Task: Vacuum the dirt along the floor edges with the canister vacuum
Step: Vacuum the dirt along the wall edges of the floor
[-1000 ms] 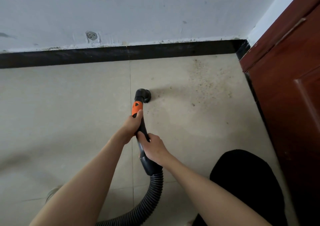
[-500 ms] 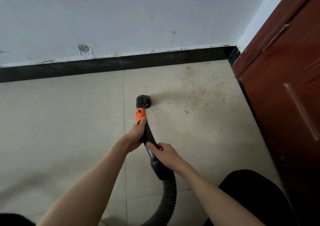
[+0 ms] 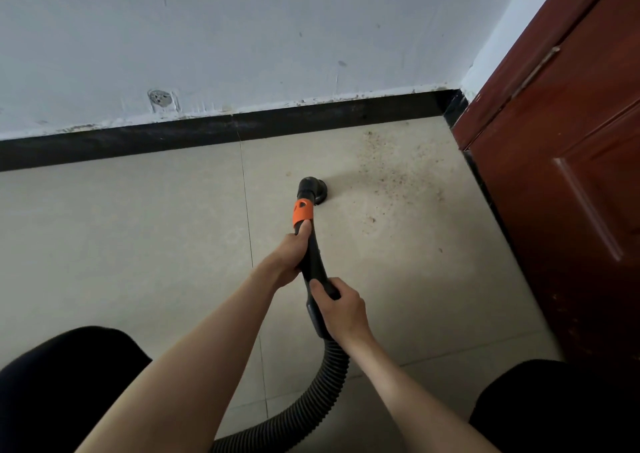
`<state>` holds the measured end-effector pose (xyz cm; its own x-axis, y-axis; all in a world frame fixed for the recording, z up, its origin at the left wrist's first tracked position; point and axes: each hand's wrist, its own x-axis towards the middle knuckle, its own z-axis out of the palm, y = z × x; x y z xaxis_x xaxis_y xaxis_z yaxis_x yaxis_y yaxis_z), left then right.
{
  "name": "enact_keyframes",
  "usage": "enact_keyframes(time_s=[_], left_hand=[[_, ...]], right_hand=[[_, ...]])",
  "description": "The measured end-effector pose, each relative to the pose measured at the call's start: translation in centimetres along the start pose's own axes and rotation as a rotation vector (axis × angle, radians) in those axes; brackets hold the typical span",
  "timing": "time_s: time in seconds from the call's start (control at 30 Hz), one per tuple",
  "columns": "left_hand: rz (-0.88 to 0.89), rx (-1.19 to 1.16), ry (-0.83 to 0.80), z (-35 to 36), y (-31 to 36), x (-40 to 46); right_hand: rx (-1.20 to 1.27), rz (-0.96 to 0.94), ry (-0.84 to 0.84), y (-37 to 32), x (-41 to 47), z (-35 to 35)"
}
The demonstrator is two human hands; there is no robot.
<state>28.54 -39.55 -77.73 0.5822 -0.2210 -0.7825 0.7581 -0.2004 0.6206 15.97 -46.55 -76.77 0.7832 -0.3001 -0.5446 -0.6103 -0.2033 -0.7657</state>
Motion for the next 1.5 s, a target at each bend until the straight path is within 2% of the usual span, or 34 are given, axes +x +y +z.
enact_keyframes(time_s=[0.17, 0.3, 0.57, 0.87, 1.13, 1.33, 1.5], left_hand=[[-0.014, -0.067, -0.068, 0.9, 0.5, -0.3], [-0.001, -0.064, -0.103, 1.9, 0.7, -1.0], [0.032, -0.045, 0.023, -0.1, -1.7, -2.5], [-0.038, -0.079, 0.104, -1.6, -5.4, -5.7], [-0.015, 0.131, 0.197, -2.4, -5.2, -6.4], [-0.041, 0.115, 0.105, -4.0, -6.7, -7.1], [-0.06, 0.06, 0.004, -2.6, -6.8, -7.8]], right_hand=[[-0.065, -0.01, 0.025, -0.3, 0.8, -2.6], [-0.01, 0.005, 0.011, -0.1, 1.3, -3.9], [0.036, 0.036, -0.061, 0.3, -0.7, -1.3], [0.047, 0.107, -0.186, 1.7, -4.5, 0.4], [0.059, 0.124, -0.222, 1.6, -5.6, 2.7], [-0.01, 0.088, -0.253, 2.2, -6.1, 3.4], [0.019, 0.096, -0.24, 3.3, -6.3, 2.5]])
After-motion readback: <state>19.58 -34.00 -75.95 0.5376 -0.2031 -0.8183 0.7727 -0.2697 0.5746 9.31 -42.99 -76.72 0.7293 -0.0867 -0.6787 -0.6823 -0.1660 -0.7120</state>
